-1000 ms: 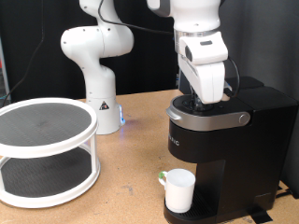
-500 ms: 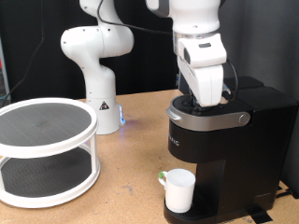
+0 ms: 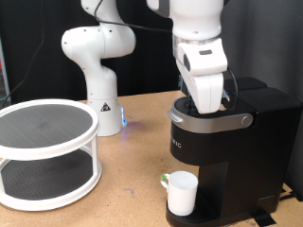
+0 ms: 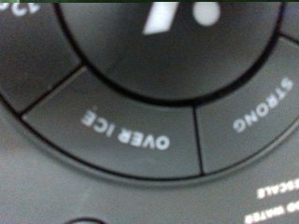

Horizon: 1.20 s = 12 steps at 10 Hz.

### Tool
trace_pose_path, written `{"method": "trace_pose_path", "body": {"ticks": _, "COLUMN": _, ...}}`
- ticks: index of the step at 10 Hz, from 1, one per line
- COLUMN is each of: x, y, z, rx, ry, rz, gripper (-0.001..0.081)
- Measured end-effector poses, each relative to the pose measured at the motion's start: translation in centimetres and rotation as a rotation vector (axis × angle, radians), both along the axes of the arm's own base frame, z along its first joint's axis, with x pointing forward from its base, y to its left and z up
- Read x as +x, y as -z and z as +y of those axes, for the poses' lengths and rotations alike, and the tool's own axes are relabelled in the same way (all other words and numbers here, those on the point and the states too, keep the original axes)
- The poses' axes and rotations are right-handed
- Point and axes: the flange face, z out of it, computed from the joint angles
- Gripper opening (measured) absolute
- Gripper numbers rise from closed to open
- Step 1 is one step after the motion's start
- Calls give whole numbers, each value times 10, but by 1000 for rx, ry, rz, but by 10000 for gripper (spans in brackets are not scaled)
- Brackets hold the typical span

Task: Make a cup of coffee with the keurig machine

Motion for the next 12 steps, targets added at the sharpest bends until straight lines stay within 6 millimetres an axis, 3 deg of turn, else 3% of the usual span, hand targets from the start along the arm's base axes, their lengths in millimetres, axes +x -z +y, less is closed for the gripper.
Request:
{"method": "trace_pose_path", "body": {"ticks": 8, "x": -2, "y": -3, "z": -3, "rx": 98, "ry": -38, "rz": -96, "gripper": 4}}
{"method": "trace_pose_path", "body": {"ticks": 12, "x": -19, "y": -33, "z": -15, "rx": 119, "ry": -50, "rz": -128, "gripper": 4}}
